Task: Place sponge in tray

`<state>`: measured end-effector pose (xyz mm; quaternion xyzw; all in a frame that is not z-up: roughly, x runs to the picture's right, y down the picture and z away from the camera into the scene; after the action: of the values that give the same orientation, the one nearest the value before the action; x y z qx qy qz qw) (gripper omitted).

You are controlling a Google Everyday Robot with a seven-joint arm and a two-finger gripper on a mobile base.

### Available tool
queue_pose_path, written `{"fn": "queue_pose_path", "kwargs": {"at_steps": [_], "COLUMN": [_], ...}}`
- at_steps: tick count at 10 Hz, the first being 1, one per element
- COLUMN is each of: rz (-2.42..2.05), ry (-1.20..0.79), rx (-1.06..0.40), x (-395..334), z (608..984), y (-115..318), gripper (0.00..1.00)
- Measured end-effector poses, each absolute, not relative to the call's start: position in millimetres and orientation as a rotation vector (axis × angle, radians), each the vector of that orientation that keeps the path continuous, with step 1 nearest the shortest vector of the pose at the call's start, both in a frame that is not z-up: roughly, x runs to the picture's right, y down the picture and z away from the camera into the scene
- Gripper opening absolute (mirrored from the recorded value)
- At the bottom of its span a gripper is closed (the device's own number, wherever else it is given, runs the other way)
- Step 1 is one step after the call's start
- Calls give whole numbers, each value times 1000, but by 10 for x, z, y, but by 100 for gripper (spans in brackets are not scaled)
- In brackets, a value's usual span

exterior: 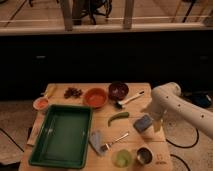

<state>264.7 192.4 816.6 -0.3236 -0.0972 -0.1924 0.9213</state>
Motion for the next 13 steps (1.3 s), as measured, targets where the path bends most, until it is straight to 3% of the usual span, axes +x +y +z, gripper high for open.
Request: {"fn": "queue_pose_path", "kwargs": {"at_steps": [13], "rz": [-496], "ry": [-244], "rx": [-681], "x": [2663], "z": [8221], "y": [2015], "gripper": [78]}}
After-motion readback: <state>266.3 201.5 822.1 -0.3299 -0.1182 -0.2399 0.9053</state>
